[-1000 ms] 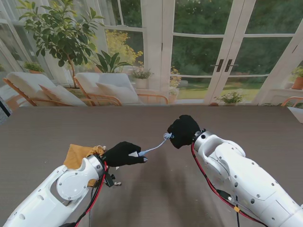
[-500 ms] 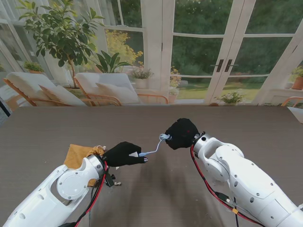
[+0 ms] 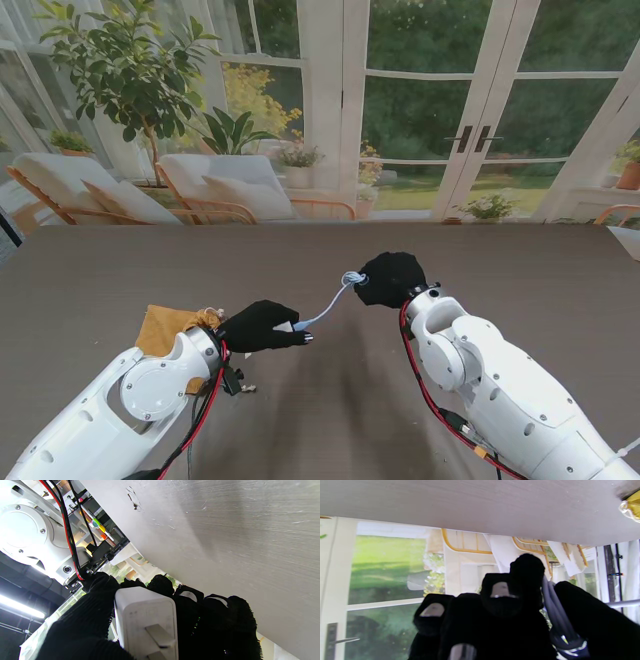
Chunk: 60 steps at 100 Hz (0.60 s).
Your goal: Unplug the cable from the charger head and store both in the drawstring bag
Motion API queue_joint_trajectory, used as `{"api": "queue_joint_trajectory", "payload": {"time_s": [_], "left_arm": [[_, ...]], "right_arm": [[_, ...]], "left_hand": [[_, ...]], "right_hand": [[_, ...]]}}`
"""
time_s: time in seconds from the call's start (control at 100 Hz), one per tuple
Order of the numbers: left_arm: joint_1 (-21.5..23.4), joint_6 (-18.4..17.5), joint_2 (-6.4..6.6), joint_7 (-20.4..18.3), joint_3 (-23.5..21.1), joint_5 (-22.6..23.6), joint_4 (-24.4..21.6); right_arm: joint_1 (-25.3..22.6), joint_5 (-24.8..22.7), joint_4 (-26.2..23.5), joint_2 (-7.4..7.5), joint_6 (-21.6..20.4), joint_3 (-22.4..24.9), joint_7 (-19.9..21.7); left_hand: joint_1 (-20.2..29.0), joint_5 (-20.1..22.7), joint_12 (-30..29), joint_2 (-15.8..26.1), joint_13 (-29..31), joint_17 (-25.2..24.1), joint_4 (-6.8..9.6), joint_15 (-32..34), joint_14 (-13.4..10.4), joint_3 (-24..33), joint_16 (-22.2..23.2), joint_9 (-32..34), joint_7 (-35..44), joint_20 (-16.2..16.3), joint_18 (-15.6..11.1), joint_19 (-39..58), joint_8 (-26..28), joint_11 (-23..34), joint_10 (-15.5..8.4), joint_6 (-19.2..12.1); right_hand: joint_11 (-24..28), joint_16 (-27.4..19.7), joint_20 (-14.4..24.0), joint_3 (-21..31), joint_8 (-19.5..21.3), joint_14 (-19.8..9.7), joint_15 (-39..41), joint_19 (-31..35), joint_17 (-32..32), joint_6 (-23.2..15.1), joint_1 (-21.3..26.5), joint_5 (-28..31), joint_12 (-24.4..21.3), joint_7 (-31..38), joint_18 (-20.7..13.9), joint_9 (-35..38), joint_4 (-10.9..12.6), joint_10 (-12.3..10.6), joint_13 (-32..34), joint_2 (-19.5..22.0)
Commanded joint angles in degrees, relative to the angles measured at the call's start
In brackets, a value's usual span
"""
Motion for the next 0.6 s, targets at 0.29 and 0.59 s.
{"api": "queue_joint_trajectory", "payload": {"time_s": [0.29,0.59], "left_arm": [[-0.1,0.6,0.22,-2.3,0.3,-0.4,-0.3],[0.1,0.9,0.26,-2.4,0.2,-0.3,-0.6]], "right_arm": [[0.4,2.0,-0.8,-0.98,7.9,-0.4,2.3],[-0.2,5.4,-0.5,-1.85,10.4,-0.4,1.1]], "left_hand": [[3.6,3.4,0.2,3.7,-0.2,-1.0,1.43,-1.0,1.0,2.9,-0.3,-1.5,3.4,1.2,-3.8,6.6,0.5,0.3,-0.7,-2.7],[3.6,3.4,0.1,3.8,-0.2,-1.0,1.43,-1.0,1.1,2.8,-0.3,-1.4,3.4,1.2,-3.7,6.6,0.5,0.3,-0.6,-2.8]], "right_hand": [[5.9,1.2,4.2,4.5,1.2,-6.7,2.5,13.7,32.3,9.3,5.2,6.9,-0.2,4.7,-4.2,3.6,2.1,13.4,-0.3,-0.7],[6.2,1.2,4.4,4.4,1.6,-6.8,2.5,13.7,32.3,9.0,5.2,6.7,-0.3,4.9,-4.4,3.5,2.2,12.9,-0.3,-0.8]]}}
